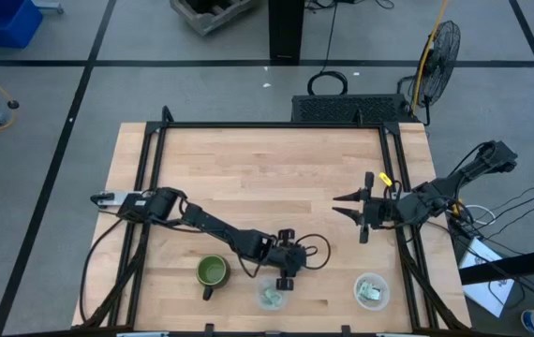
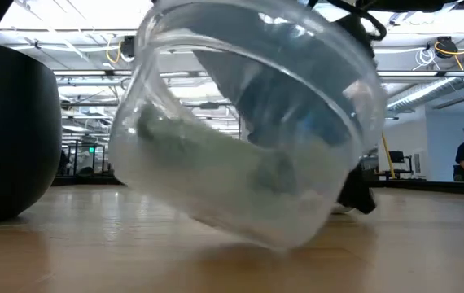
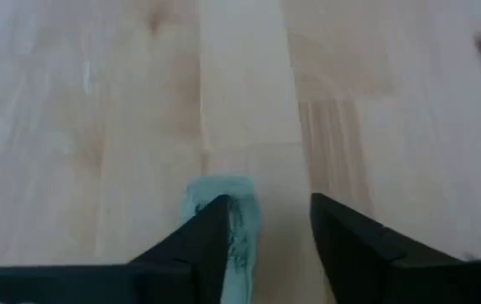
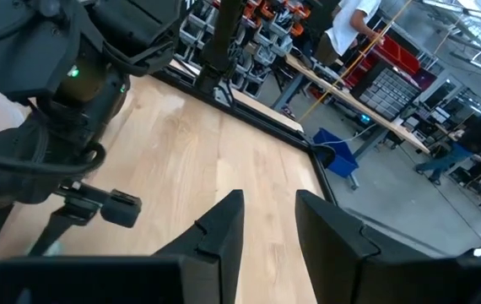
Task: Pick and place Stevia / Truvia into bins
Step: Put the green stevia packet into the left transparent container
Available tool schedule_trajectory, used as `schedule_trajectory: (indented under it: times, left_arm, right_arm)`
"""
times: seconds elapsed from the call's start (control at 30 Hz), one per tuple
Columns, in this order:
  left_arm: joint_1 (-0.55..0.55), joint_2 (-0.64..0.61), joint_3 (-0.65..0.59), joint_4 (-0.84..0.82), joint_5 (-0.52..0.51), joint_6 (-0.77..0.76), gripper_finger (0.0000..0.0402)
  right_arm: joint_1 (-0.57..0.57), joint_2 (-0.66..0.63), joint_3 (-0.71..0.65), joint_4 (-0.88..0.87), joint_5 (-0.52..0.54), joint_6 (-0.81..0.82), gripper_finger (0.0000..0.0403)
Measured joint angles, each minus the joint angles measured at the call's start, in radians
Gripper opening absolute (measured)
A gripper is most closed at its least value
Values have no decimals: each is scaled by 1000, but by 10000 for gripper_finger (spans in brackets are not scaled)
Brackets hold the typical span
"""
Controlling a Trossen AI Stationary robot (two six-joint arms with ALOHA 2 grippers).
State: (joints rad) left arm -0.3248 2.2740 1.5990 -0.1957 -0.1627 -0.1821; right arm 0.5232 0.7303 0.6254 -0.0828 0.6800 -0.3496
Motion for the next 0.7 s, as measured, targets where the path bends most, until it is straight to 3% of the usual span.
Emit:
schedule_trajectory:
  times: [0.13, 0.27, 0.57, 0.7]
  left_arm:
    - [8, -1, 0, 21, 21, 16, 206]
    - [15, -1, 0, 18, 17, 4, 214]
    - [65, -1, 0, 7, 6, -60, 168]
    - [85, -1, 0, 7, 70, -75, 136]
  right_arm:
    - [0, 0, 0, -6, 0, 24, 105]
    - [0, 1, 0, -5, 0, 47, 105]
    - [0, 1, -50, 0, -1, 36, 105]
    - [0, 0, -50, 14, 0, 29, 105]
